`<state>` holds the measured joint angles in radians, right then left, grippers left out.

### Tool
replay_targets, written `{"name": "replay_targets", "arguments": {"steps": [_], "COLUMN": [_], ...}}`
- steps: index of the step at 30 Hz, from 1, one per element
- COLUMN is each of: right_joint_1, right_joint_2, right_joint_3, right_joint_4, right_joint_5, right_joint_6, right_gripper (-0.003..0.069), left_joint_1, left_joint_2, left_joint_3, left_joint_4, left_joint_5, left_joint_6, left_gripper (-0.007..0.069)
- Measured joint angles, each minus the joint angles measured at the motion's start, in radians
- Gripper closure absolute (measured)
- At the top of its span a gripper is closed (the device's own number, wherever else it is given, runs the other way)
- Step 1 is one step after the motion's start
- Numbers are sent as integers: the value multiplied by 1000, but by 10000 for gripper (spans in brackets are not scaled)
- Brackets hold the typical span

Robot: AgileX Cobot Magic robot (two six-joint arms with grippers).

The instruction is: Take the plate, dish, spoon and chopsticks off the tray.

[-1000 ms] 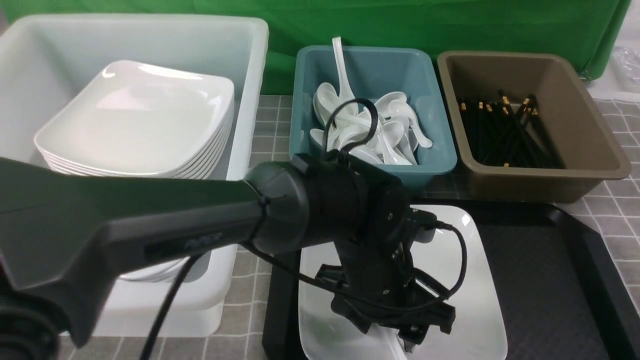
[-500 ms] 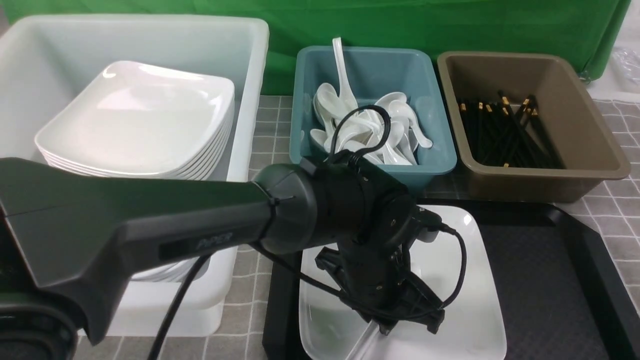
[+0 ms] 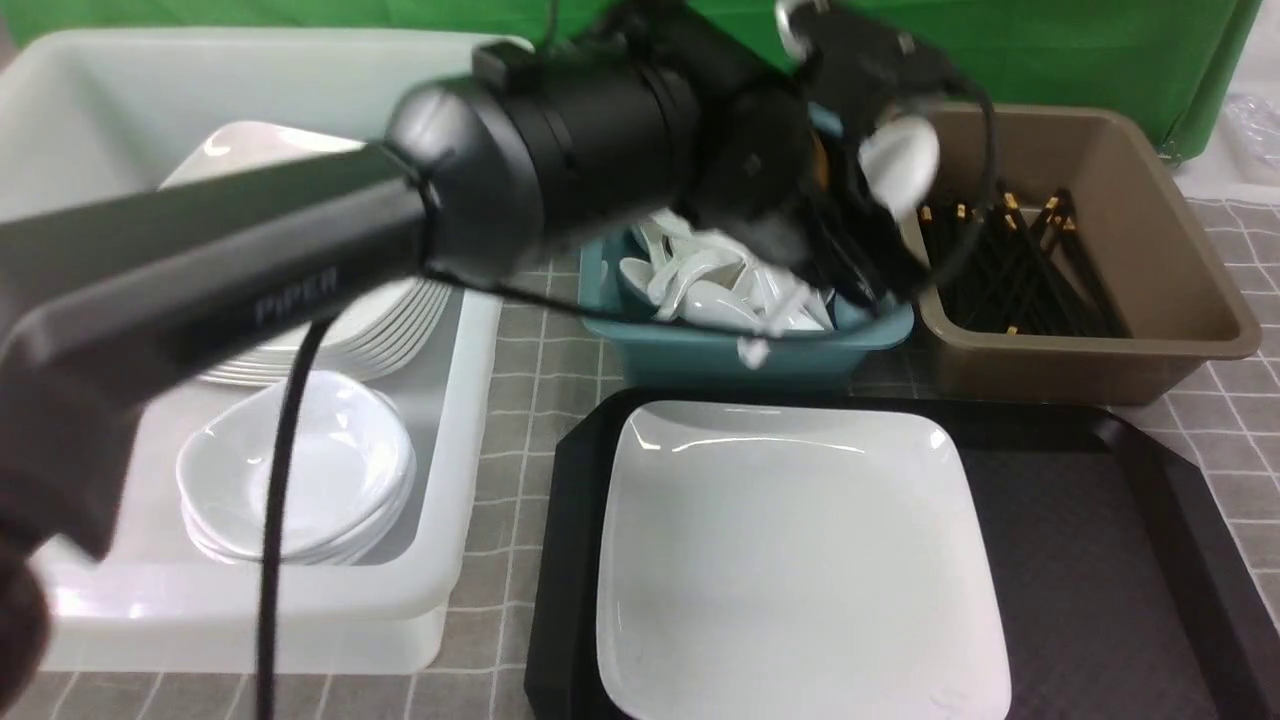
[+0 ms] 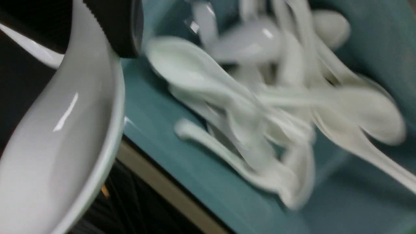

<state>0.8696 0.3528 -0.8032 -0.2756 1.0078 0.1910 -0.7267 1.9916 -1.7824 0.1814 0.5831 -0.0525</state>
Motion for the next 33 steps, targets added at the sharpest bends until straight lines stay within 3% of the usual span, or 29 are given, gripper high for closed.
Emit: {"name": "replay_targets", "arguments": {"steps": [5, 12, 15, 19, 20, 21, 24, 26, 30, 33], "right_joint_1": [0, 0, 0, 0, 0, 0, 0, 0, 0, 0], "right_joint_2": [0, 0, 0, 0, 0, 0, 0, 0, 0, 0], "right_joint_3": [0, 0, 0, 0, 0, 0, 0, 0, 0, 0], "right_joint_4": [-1, 16, 16, 16, 16, 16, 16, 16, 16, 17], "right_joint_5": [-22, -21, -21, -22, -21, -21, -21, -21, -21, -21], "right_joint_6": [19, 51, 52, 52, 52, 52, 48, 44, 33, 36], "right_gripper": [476, 473, 473, 473, 473, 473, 473, 473, 465, 462], "left_joint_1": [140, 184, 173, 125, 98, 91, 22, -17, -102, -148], "left_joint_2": [175, 208, 151, 10, -46, -54, -173, -227, -339, -385], "left_joint_3": [-137, -183, -184, -165, -117, -109, 69, 202, 472, 621], "left_joint_4": [-39, -107, -130, -116, -119, -121, -162, -174, -181, -181], "left_joint_5": [-159, -131, -36, 218, 289, 298, 399, 417, 403, 322], "left_joint_6": [154, 151, 150, 243, 328, 343, 580, 673, 817, 904], "left_gripper": [426, 129, 94, 188, 281, 294, 508, 582, 590, 523]}}
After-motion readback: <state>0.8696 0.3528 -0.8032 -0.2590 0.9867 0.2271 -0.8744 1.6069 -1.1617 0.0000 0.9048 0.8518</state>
